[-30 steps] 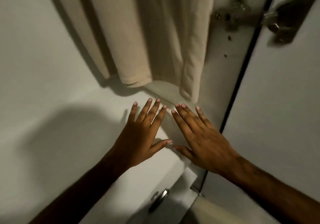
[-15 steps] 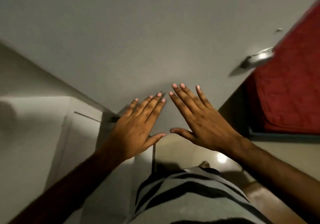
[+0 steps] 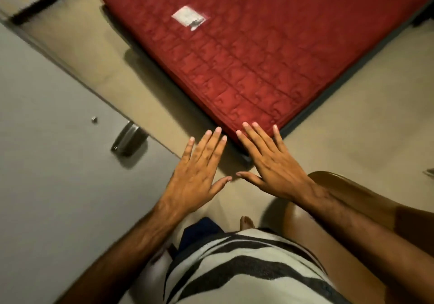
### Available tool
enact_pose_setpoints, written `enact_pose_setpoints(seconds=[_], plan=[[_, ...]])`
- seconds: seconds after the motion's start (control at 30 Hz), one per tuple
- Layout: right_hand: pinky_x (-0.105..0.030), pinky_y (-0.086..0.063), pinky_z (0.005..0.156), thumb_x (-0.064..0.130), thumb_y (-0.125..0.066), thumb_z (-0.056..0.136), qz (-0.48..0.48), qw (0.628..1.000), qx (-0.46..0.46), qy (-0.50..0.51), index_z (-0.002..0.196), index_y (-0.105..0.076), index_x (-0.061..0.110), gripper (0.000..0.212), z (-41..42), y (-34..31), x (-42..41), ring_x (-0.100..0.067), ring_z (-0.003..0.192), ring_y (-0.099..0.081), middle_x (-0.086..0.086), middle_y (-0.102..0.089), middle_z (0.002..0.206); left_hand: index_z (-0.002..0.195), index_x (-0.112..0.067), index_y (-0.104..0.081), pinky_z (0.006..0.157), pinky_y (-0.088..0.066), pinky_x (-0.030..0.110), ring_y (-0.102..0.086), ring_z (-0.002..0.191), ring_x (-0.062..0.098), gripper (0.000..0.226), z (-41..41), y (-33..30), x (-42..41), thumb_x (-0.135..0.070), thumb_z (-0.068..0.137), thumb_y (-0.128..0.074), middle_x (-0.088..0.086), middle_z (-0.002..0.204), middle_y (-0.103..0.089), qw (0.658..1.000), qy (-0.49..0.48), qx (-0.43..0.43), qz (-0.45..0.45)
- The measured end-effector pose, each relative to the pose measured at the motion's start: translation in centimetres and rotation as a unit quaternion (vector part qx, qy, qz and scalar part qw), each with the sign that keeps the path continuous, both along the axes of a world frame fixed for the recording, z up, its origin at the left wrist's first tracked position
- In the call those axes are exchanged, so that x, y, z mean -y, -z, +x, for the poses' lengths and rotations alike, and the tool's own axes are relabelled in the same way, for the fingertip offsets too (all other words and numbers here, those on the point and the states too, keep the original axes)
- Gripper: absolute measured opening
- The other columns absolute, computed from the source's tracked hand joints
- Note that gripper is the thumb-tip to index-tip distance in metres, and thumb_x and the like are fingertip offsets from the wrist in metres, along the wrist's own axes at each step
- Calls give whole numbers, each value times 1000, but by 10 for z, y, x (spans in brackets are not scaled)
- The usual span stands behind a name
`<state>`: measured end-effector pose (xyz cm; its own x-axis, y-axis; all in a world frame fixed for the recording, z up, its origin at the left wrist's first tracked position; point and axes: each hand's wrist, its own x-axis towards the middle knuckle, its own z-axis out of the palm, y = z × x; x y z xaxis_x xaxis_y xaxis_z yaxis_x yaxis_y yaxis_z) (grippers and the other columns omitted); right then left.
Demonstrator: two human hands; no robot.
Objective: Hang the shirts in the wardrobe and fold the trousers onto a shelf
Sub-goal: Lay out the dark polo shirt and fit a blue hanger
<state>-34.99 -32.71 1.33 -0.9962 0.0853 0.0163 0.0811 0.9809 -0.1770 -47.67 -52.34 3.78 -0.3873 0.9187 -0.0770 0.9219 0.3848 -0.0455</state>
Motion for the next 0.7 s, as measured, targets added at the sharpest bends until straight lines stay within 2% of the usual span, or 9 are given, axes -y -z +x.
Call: enact_pose_setpoints(seconds=[0.13,0.3,0.4,0.53,0.7], plan=[[-60,-6,120,73,-28,94,-1,994,13,105,159,-3,16,90,13,12,-51,-25,153,5,-9,2,166,160,-9,-5,122,-16,55,1,155,25,86,-18,12,-85,-66,99,-28,11,168,2,997,82,1,5],[-61,-5,120,73,-28,94,7,981,22,195,159,-6,16,90,1,21,-109,-25,153,3,-9,-2,166,160,-8,-9,121,-15,58,-2,155,26,84,-46,32,-175,-65,99,-21,12,168,-1,991,132,-3,23],[-62,-6,120,72,-31,93,16,972,31,232,159,-7,16,90,-11,19,-144,-25,153,1,-9,-4,166,160,-9,-10,120,-14,59,-2,155,26,84,-67,38,-217,-65,99,-24,12,168,-2,990,136,3,41],[-58,1,121,75,-24,93,27,961,37,274,159,-2,18,89,-30,15,-194,-24,153,4,-7,1,167,160,-9,-12,120,-13,60,-3,155,26,84,-98,44,-272,-63,99,-31,12,168,-4,989,127,11,80],[-59,-1,121,76,-22,93,29,950,38,309,159,2,21,89,-40,13,-256,-24,153,6,-6,4,166,160,-10,-9,122,-8,59,-1,155,25,83,-115,48,-336,-63,100,-32,11,168,-1,985,136,30,98]])
